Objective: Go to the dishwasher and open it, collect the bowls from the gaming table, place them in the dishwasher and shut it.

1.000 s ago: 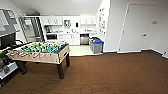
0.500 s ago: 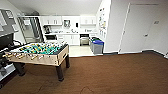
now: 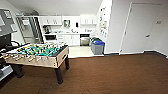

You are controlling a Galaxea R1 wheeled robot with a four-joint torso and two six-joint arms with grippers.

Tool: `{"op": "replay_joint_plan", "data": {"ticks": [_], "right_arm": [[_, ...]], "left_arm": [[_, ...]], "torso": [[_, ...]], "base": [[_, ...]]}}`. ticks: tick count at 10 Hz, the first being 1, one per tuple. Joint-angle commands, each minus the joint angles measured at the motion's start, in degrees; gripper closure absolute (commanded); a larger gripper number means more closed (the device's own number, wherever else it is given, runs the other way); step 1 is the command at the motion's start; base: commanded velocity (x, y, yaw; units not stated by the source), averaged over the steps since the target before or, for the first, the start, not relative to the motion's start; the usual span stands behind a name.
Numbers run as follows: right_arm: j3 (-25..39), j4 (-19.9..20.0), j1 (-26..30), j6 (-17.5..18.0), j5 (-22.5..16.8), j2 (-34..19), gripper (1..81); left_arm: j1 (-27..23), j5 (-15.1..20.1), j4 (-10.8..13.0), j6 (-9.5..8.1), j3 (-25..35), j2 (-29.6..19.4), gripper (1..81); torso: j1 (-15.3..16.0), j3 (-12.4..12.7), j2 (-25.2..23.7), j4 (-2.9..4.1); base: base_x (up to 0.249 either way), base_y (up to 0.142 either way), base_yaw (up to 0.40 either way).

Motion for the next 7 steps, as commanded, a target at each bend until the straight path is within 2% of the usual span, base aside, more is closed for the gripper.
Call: {"op": "replay_joint_plan", "data": {"ticks": [1, 7], "right_arm": [[-0.28, -1.07, 2.04, 0.08, -1.7, -0.94, 81.1], [-0.45, -1.07, 2.04, 0.08, -1.7, -0.68, 81.1]], "left_arm": [[-1.54, 1.96, 0.76, 0.36, 0.74, -1.47, 81.1], [-1.36, 1.51, 0.84, 0.45, 0.74, -1.12, 81.1]], "torso": [[0.0, 0.0, 0.0, 0.0], [-0.05, 0.0, -0.02, 0.0]], "base": [[0.153, 0.0, 0.0], [0.165, 0.0, 0.0]]}}
